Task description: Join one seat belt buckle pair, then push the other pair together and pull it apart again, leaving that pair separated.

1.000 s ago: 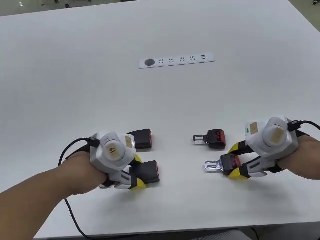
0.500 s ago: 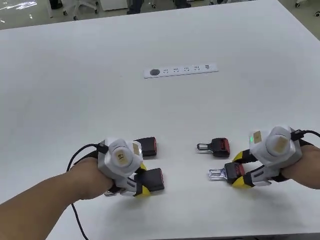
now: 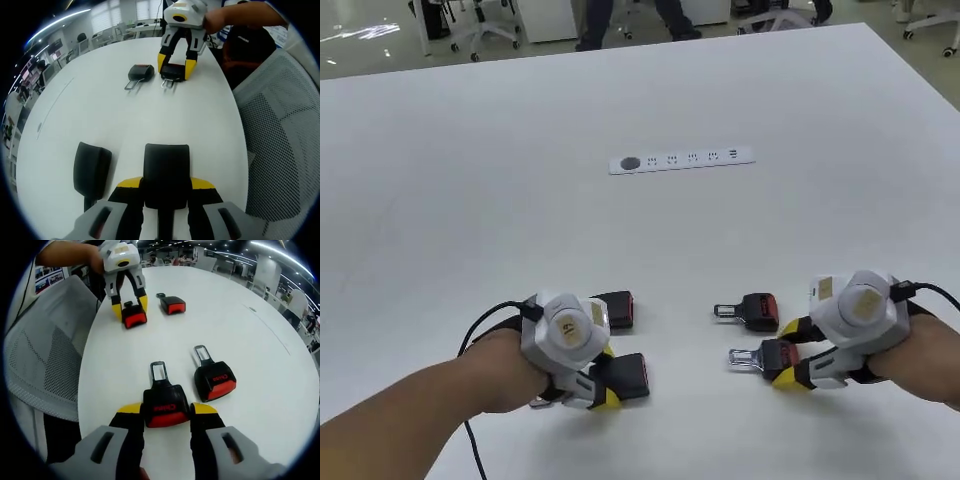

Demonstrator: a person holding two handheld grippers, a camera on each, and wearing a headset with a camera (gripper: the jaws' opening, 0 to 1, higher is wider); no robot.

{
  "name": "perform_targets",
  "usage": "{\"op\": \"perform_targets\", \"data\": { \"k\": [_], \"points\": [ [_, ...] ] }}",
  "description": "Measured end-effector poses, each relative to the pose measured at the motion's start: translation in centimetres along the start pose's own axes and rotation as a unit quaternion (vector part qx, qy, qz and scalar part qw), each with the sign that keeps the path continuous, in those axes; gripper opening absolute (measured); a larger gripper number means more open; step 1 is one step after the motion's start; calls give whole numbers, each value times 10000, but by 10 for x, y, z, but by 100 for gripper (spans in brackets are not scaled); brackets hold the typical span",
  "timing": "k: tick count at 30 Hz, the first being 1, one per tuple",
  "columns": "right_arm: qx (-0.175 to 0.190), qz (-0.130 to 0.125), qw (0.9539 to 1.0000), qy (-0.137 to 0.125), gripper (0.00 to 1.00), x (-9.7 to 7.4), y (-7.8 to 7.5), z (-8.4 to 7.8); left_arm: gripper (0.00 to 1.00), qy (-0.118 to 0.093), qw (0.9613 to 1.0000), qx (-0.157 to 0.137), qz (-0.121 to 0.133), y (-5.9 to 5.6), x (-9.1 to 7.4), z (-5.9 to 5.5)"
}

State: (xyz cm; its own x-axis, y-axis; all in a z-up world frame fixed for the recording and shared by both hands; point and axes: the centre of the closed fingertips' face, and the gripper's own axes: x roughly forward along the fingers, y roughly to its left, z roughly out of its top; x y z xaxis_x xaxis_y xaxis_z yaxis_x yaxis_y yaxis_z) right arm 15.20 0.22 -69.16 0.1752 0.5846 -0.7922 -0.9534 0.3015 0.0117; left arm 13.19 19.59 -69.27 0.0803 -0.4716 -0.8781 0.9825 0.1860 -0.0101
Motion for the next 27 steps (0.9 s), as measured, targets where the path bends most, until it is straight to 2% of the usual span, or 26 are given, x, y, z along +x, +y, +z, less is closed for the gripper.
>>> {"op": "perform_targets", "data": {
  "k": [6,17,21,27],
  "points": [
    [-38,-27,9999,-133,34,10,8,14,34,-17,10000,-13,5,-3,-1,2],
    [25,69,9981,-619,34,38,28,51,34,-8,10000,-12,-11,0,1,0],
    [-146,121,9979,-613,34,47,37,60,34,-7,10000,16,-31,0,1,0],
    [-422,162,9977,-505,34,54,39,72,34,-17,10000,25,-52,0,1,-1]
  ]
}}
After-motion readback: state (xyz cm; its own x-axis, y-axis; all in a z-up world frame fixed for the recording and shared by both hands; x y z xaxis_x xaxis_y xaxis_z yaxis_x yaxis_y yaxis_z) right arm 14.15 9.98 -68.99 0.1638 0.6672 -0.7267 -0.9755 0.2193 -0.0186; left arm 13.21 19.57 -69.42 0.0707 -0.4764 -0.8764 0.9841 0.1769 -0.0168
